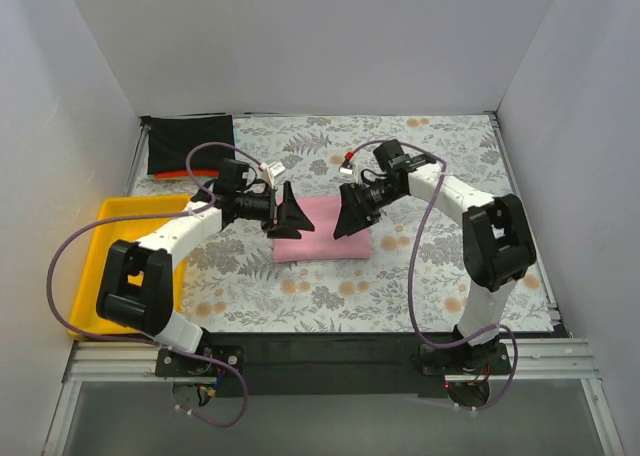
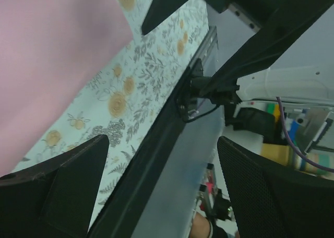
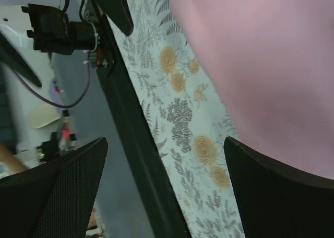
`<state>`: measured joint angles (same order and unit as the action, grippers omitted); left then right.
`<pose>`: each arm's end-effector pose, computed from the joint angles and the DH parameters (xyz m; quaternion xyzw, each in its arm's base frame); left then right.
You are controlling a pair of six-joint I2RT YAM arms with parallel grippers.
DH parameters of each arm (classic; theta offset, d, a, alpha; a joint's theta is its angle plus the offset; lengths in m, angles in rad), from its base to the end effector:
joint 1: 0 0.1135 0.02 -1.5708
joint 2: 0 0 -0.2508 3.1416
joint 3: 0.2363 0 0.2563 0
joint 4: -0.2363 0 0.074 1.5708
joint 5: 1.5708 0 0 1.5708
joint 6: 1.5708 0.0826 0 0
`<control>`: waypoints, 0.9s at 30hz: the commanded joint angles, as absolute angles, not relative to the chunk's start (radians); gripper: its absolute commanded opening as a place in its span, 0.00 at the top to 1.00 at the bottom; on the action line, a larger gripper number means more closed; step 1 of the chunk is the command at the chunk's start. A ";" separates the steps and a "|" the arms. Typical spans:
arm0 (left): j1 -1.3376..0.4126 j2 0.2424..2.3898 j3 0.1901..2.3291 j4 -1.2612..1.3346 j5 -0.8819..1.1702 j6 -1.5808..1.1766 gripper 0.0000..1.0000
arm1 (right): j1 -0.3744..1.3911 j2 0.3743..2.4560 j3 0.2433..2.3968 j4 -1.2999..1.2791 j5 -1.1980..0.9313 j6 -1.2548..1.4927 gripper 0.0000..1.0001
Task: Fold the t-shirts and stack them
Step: Fold the tshirt
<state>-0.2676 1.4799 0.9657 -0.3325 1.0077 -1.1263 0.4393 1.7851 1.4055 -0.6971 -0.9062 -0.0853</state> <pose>0.2920 -0.1525 0.2045 0.1854 -0.8158 0.5453 0.0520 0.3219 0.2231 0.2120 -0.3294 0.8142 0.4565 0.1417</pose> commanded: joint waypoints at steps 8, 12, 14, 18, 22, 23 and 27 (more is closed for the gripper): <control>-0.359 1.652 0.911 -0.114 1.011 -1.336 0.14 | 0.523 1.968 1.361 -0.511 -1.086 0.153 0.02; -0.356 1.735 0.870 -0.107 0.997 -1.341 0.14 | 0.522 2.020 1.298 -0.497 -1.066 0.155 0.02; -0.356 1.773 0.847 -0.103 0.990 -1.335 0.14 | 0.519 2.039 1.273 -0.499 -1.052 0.137 0.02; -0.319 1.839 0.830 -0.124 0.991 -1.321 0.14 | 0.485 2.085 1.227 -0.497 -1.023 0.103 0.02; -0.256 1.878 0.815 -0.152 1.000 -1.292 0.14 | 0.428 2.109 1.197 -0.500 -1.006 0.074 0.02; -0.227 1.882 0.808 -0.153 1.021 -1.287 0.14 | 0.410 2.108 1.186 -0.502 -1.008 0.065 0.02; -0.189 1.830 0.781 -0.167 1.071 -1.258 0.14 | 0.390 2.073 1.154 -0.522 -1.051 0.035 0.02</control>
